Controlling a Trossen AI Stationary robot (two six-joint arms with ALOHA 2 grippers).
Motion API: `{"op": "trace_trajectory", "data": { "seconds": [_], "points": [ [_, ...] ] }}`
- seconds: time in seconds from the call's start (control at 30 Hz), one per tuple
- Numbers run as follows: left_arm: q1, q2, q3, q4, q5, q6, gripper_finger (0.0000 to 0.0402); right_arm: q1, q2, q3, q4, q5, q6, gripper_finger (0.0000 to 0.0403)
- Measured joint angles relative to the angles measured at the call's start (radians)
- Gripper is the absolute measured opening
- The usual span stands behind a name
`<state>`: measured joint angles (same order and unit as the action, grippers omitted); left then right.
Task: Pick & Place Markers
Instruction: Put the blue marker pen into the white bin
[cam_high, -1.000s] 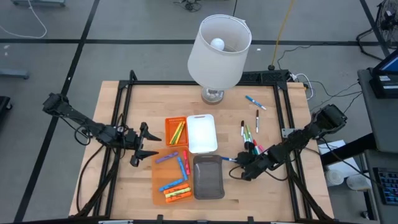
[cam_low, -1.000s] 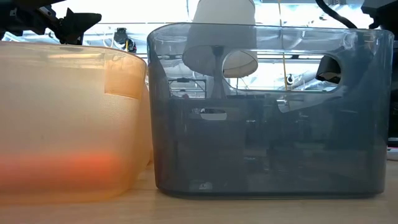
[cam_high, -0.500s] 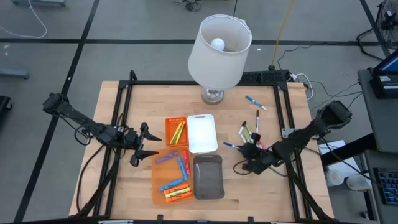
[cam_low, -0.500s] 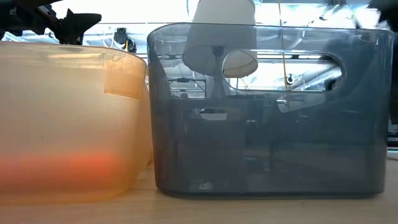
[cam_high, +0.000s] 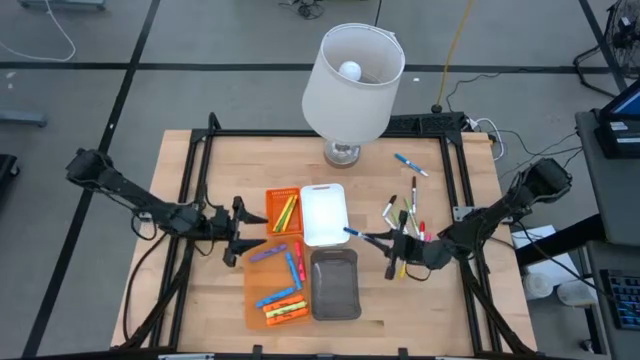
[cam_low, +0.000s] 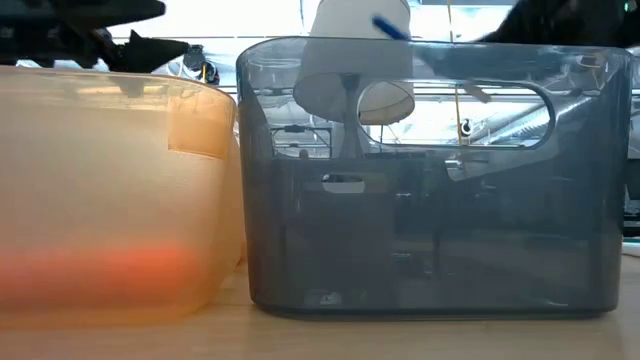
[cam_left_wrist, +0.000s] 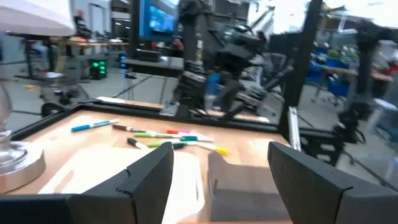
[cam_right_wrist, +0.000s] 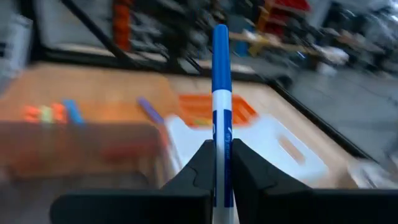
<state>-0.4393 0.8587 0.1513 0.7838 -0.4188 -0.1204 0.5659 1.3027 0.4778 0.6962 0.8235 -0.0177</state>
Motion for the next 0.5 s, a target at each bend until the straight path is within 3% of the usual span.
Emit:
{"op": "trace_trajectory", "data": {
  "seconds": [0.27, 0.5],
  "points": [
    [0.064, 0.300, 0.062, 0.229, 0.015, -0.041, 0.0267, -0.025, 0.102, 0.000, 0.336, -0.305, -0.142, 0.0018],
    [0.075, 0.620, 0.388, 0.233, 0.134, 0.170, 0.0267, -0.039, 0.200, 0.000, 0.475, -0.354, -0.159, 0.0018]
  ]
}}
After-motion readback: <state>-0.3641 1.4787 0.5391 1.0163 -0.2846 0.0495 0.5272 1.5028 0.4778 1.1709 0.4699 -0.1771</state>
